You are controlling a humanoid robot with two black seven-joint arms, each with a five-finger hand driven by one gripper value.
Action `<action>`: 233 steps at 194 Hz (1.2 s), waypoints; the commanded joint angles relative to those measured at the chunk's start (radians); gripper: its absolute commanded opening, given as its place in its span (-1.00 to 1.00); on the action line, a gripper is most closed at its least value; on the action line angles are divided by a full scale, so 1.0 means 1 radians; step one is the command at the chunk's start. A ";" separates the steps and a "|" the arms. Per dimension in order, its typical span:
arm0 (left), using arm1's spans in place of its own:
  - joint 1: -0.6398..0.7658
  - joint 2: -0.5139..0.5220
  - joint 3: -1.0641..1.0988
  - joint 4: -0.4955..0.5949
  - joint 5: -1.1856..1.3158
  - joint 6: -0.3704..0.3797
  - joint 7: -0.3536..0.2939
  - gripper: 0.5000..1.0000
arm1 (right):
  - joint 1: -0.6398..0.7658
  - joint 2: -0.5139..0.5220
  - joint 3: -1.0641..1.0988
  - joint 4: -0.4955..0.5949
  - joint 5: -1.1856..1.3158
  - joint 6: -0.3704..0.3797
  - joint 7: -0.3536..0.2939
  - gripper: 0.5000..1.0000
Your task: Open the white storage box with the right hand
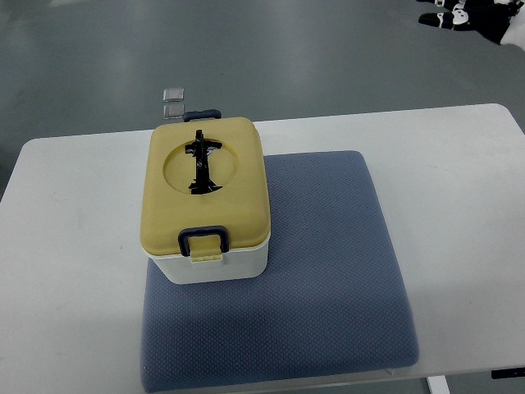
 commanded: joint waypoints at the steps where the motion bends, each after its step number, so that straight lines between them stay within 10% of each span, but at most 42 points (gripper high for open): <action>1: 0.000 0.000 0.000 0.000 0.001 0.000 0.000 1.00 | 0.082 -0.032 -0.113 0.085 -0.009 -0.019 0.024 0.69; 76: 0.000 0.000 0.000 0.000 0.000 0.000 0.000 1.00 | 0.389 -0.018 -0.472 0.294 -0.223 -0.171 0.148 0.69; 233: 0.000 0.000 0.000 0.000 0.000 0.000 0.000 1.00 | 0.712 0.360 -0.877 0.381 -0.589 -0.540 0.144 0.69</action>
